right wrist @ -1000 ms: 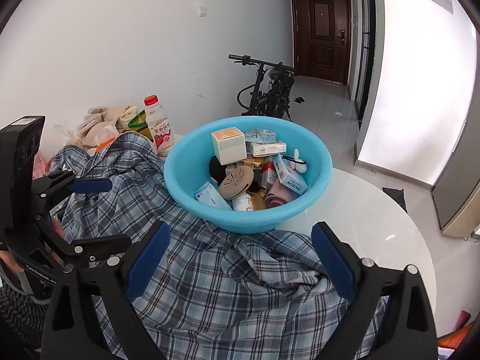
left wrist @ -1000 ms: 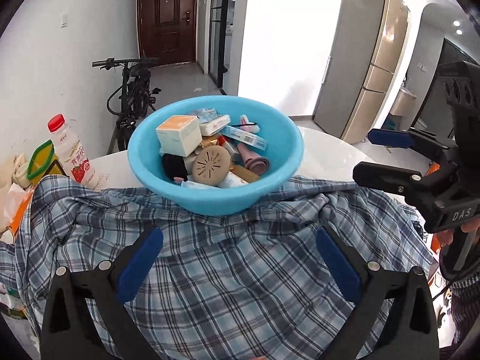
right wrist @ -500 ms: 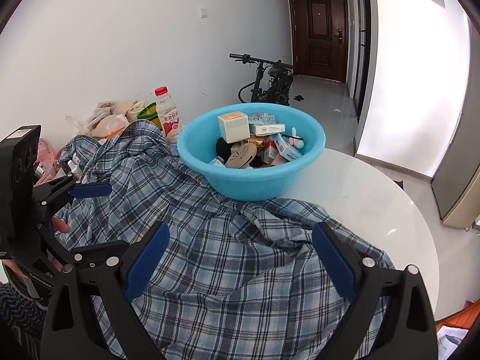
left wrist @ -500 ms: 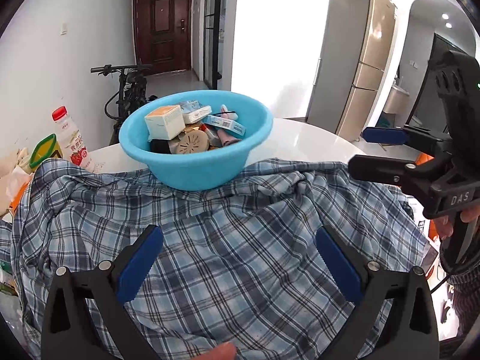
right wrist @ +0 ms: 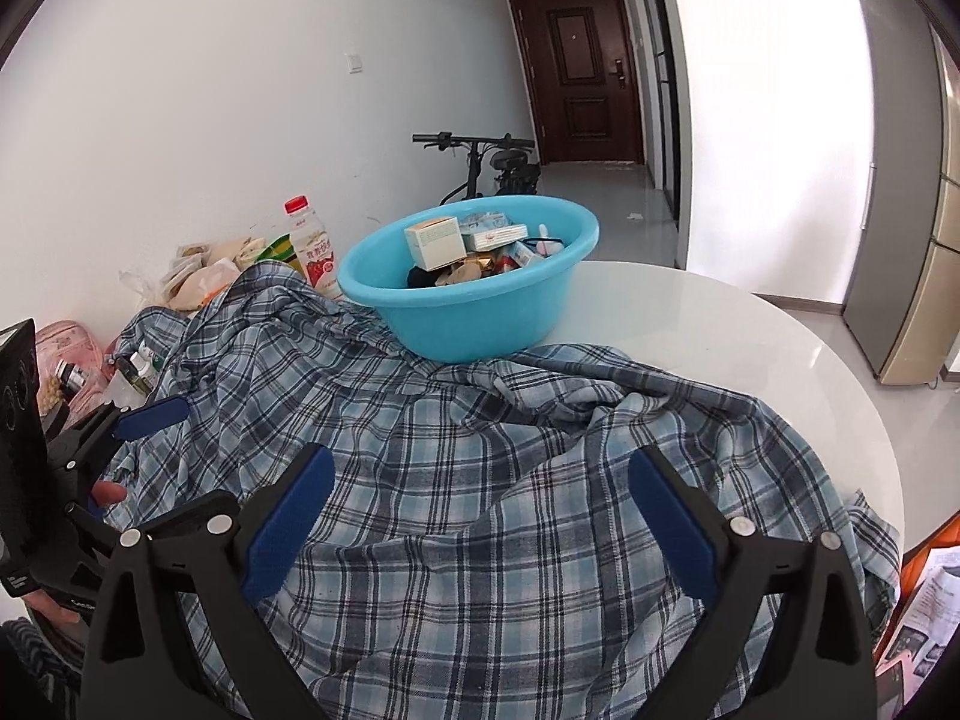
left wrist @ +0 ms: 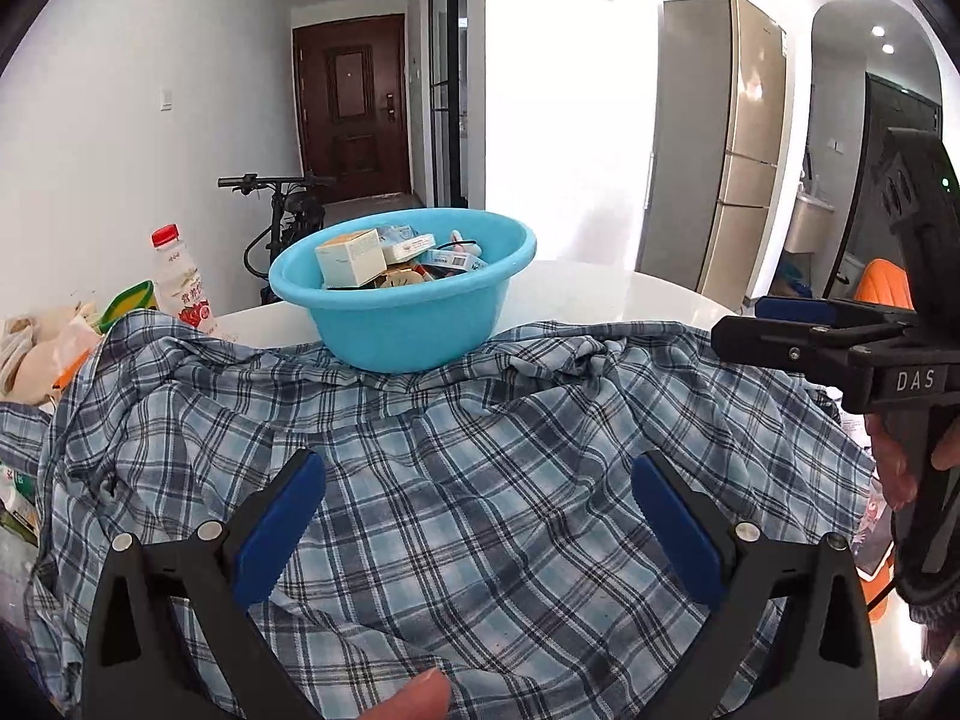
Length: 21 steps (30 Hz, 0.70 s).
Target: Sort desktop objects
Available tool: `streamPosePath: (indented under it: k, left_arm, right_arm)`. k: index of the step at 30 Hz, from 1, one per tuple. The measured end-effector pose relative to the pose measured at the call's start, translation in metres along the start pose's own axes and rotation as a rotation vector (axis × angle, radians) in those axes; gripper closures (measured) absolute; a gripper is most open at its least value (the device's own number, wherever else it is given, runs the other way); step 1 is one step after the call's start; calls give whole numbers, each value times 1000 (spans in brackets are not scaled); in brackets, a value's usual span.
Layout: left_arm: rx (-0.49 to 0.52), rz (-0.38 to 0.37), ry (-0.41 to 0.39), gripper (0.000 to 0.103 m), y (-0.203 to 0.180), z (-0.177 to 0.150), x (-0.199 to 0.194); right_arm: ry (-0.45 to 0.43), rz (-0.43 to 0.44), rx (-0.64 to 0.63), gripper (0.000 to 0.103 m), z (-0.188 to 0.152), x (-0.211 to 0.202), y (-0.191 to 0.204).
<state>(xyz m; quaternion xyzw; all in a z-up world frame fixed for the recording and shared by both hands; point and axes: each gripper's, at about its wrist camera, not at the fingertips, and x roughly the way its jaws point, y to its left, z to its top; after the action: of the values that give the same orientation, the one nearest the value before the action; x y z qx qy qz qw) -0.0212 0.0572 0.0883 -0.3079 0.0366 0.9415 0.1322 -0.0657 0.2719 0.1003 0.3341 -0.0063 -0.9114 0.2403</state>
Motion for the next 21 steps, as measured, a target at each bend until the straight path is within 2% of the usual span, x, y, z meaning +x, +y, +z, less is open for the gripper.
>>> streamPosePath:
  k: [8,15,21]
  left_arm:
    - [-17,201,-114,0,7,-29,-5]
    - [-43,271,-116,0,14,-51,14]
    - [-67,268,-121,0,19,-60,26]
  right_arm:
    - [-138,-89,-14,1,-28,-3,11]
    - [-265,-228,-76,1,-51,5,21]
    - [-279,-205,-38,1,-62,19,20]
